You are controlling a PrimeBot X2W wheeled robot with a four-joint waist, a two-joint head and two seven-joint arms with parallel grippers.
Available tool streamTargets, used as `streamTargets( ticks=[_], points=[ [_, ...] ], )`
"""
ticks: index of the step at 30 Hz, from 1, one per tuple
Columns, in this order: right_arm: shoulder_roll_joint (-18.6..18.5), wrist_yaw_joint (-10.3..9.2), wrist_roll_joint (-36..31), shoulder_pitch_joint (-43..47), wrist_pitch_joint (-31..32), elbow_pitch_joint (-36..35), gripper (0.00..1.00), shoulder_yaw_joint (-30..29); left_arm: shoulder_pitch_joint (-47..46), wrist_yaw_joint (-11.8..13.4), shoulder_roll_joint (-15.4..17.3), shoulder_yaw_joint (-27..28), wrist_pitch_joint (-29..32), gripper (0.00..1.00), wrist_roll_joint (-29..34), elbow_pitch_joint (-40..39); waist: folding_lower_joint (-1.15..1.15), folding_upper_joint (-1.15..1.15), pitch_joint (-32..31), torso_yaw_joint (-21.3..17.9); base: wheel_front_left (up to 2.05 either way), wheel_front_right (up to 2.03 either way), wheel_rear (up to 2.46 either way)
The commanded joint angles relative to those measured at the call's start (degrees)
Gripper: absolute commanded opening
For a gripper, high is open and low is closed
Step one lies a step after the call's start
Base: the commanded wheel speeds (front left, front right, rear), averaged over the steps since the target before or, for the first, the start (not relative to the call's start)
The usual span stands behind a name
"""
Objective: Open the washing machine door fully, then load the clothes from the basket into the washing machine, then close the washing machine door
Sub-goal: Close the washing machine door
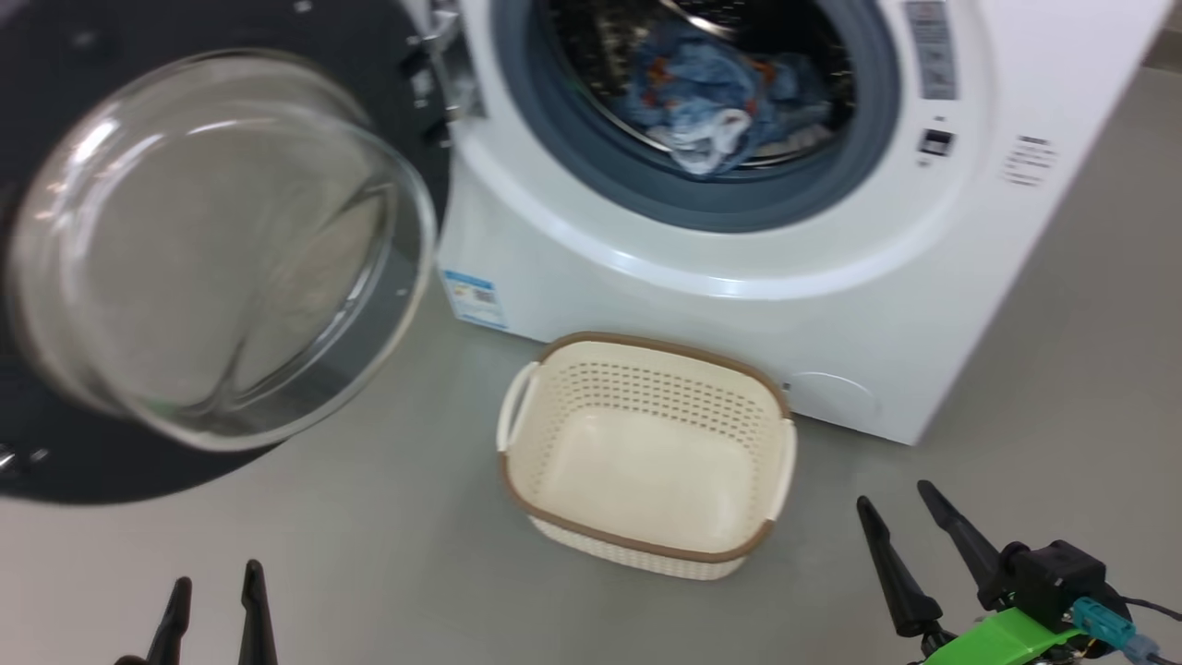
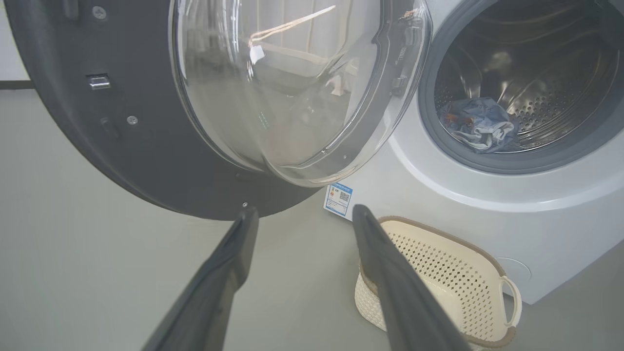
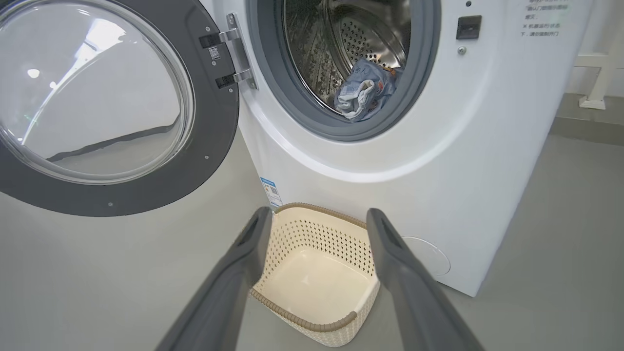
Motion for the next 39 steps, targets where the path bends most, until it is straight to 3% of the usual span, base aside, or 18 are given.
streamTargets(
  ticks=[1,8,22,23,24,26,27,33,39],
  points=[
    [-0.65,0.09,0.01,-2.10,-0.28,-1.10,1.00,1.58,-0.50,0.49,0.70,1.65,-0.38,1.00,-0.53,-1.69,0.00,0.00,-0.54,4.55,0.00,0.00,0.00],
    [-0.49,0.09,0.24,-2.78,-0.28,-0.61,1.00,3.52,0.11,0.90,0.70,1.02,-0.38,1.00,-1.35,-1.90,0.00,0.00,-0.84,8.09,0.00,0.00,0.00],
    [-1.04,0.09,0.80,-4.30,-0.28,0.06,1.00,5.55,0.62,1.99,0.70,1.31,-0.38,1.00,-3.61,-4.20,0.00,0.00,0.09,8.54,0.00,0.00,0.00],
    [-1.02,0.09,0.81,-4.20,-0.28,0.02,1.00,5.45,0.43,1.83,0.70,1.65,-0.38,0.91,-3.88,-4.53,0.00,0.00,0.13,8.53,0.00,0.00,0.00],
    [-0.99,0.09,0.82,-4.04,-0.28,-0.02,1.00,5.28,0.18,1.54,0.70,2.11,-0.38,0.51,-4.00,-4.97,0.00,0.00,0.18,8.51,0.00,0.00,0.00],
    [-0.90,0.09,0.81,-3.63,-0.28,-0.12,1.00,4.76,-0.62,0.77,0.70,3.61,-0.38,0.23,-4.37,-6.08,0.00,0.00,0.36,8.48,0.00,0.00,0.00],
    [-0.84,0.09,0.77,-3.39,-0.28,-0.21,1.00,4.46,-1.18,0.28,0.70,4.60,-0.38,0.00,-4.15,-6.87,0.00,0.00,0.48,8.43,0.00,0.00,0.00],
    [-0.37,0.09,0.52,-2.81,-0.28,-0.69,1.00,3.13,-5.64,-2.37,2.48,11.62,-0.38,0.00,-2.33,-12.85,0.00,0.00,1.65,7.02,0.00,0.00,0.00],
    [0.01,0.09,0.36,-2.60,-0.28,-0.94,1.00,2.34,-15.08,-4.09,9.44,19.81,-0.38,0.00,-5.09,-16.30,0.00,0.00,3.14,4.62,0.00,0.00,0.00]
  ],
)
